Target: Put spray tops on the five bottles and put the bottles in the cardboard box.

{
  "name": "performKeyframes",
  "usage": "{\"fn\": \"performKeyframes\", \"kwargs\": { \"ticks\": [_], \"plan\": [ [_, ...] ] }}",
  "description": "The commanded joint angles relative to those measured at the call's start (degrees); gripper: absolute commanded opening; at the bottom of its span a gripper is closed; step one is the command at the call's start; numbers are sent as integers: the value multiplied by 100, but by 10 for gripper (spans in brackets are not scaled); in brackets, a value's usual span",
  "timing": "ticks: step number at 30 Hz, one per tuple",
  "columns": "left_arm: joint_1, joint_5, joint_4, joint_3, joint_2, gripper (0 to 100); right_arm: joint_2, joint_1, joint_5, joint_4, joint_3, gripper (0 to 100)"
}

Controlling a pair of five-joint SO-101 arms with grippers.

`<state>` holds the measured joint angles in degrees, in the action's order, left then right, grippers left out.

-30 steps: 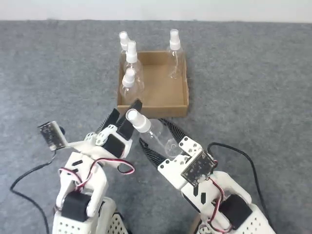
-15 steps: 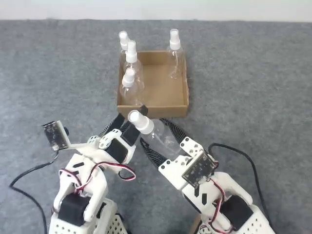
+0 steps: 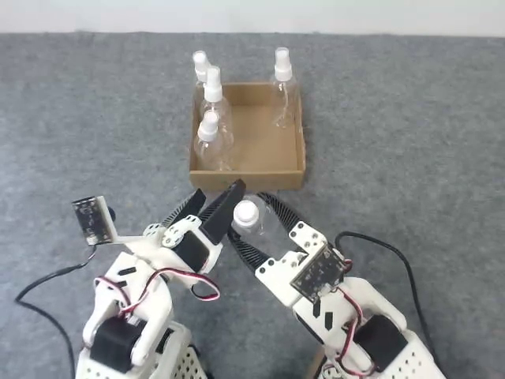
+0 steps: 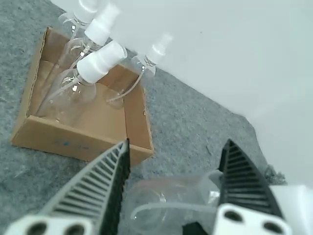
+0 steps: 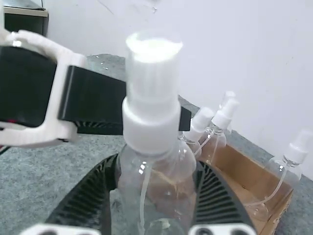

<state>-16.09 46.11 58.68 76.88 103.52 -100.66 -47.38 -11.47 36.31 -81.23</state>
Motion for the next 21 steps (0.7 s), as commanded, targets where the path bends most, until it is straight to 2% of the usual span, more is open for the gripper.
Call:
{"fn": "performKeyframes", "kwargs": {
  "ticks": [1, 10, 16, 21],
  "plan": [
    [-79, -97, 26, -277, 97, 283, -92, -101, -70, 57, 26, 6],
    [589, -79, -18, -312, 97, 283, -92, -75, -79, 57, 26, 6],
    [466, -79, 0, -400, 97, 283, -57, -75, -97, 57, 26, 6],
    [-9, -97, 35, -400, 97, 283, 602, -84, -105, -119, 132, 6]
  ]
}}
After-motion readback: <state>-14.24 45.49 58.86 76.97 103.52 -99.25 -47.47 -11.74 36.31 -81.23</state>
